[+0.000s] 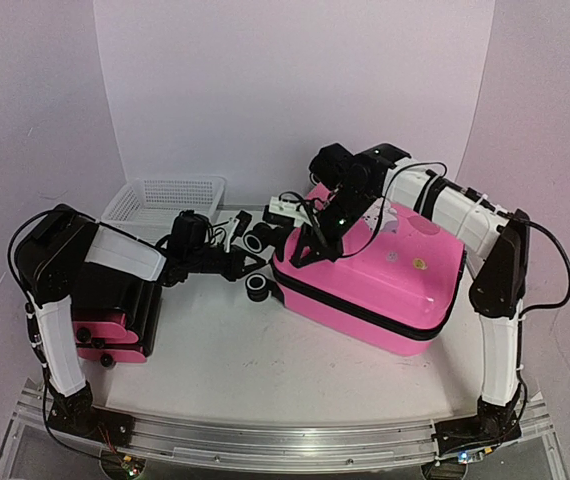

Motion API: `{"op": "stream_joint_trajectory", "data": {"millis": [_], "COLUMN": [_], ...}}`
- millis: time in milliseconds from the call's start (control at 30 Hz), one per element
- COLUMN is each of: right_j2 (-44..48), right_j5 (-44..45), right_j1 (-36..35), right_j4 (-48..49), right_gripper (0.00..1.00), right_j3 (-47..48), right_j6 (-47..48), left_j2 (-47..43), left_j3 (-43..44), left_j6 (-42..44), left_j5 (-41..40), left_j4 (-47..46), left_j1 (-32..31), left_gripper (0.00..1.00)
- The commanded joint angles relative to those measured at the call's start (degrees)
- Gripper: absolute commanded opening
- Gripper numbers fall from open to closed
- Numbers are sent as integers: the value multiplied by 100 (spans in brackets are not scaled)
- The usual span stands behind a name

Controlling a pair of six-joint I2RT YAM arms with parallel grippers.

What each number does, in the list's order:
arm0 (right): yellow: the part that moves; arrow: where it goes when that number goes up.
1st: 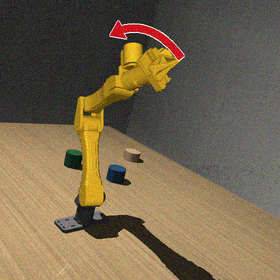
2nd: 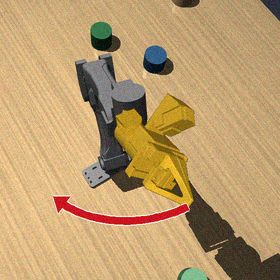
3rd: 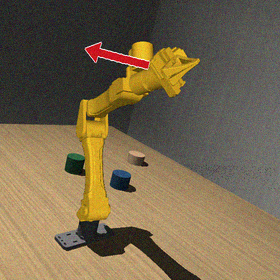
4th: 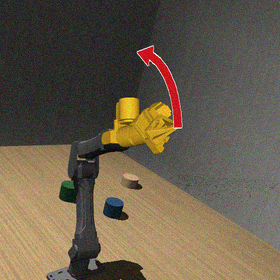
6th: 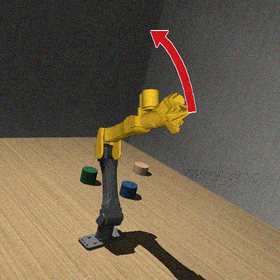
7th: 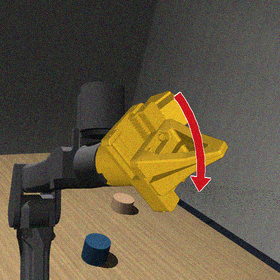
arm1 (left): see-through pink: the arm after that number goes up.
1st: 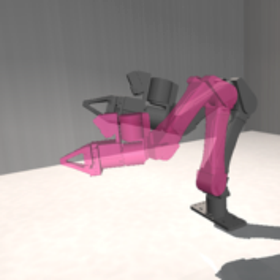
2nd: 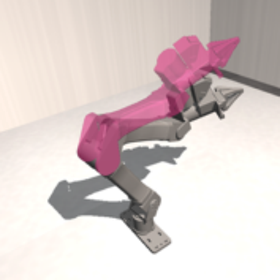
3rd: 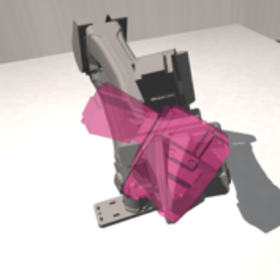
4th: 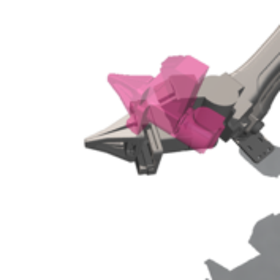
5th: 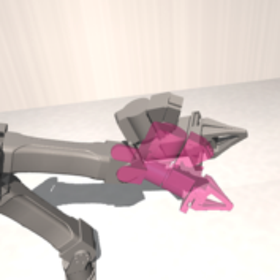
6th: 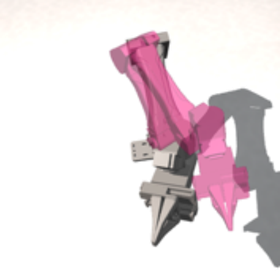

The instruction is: Open, take out, and arrange the luggage

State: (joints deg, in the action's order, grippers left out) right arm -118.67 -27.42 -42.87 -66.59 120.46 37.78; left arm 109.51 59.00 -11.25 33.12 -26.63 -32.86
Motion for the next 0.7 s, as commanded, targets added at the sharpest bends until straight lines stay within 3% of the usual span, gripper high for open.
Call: {"op": "stream_joint_trajectory", "data": {"millis": [0,33,133,200,300,433,467,533,600,667], "right_j2": [273,319,718,1220,2092,2779,2905,3204,3567,3930], "right_j5": [-244,-147,669,938,992,1099,1107,1151,1166,1294], "right_j1": [-54,-59,-120,-125,-125,-125,-125,-125,-131,-129], "right_j4": [-675,-551,378,1249,2412,2992,3009,3003,3013,3016], "right_gripper": [0,0,19,38,57,65,67,80,84,97], "right_j3": [-239,-284,-840,-1587,-2701,-3556,-3689,-3965,-4317,-4618], "right_j6": [-51,-243,-1109,-1752,-2562,-3435,-3677,-4164,-4532,-5048], "left_j2": [105,105,100,17,-204,-868,-1125,-1474,-1724,-1871], "left_j3": [183,141,115,4,-389,-950,-979,-889,-645,-311], "left_j6": [794,823,766,536,247,-56,-176,-475,-711,-821], "left_j5": [-791,-734,-331,-224,-451,-744,-764,-667,-399,-207], "left_j4": [-323,-440,-600,-605,-601,-475,-262,209,660,1040], "left_j1": [326,331,324,324,333,357,355,368,368,368], "left_gripper": [0,0,1,16,48,74,76,76,76,77]}}
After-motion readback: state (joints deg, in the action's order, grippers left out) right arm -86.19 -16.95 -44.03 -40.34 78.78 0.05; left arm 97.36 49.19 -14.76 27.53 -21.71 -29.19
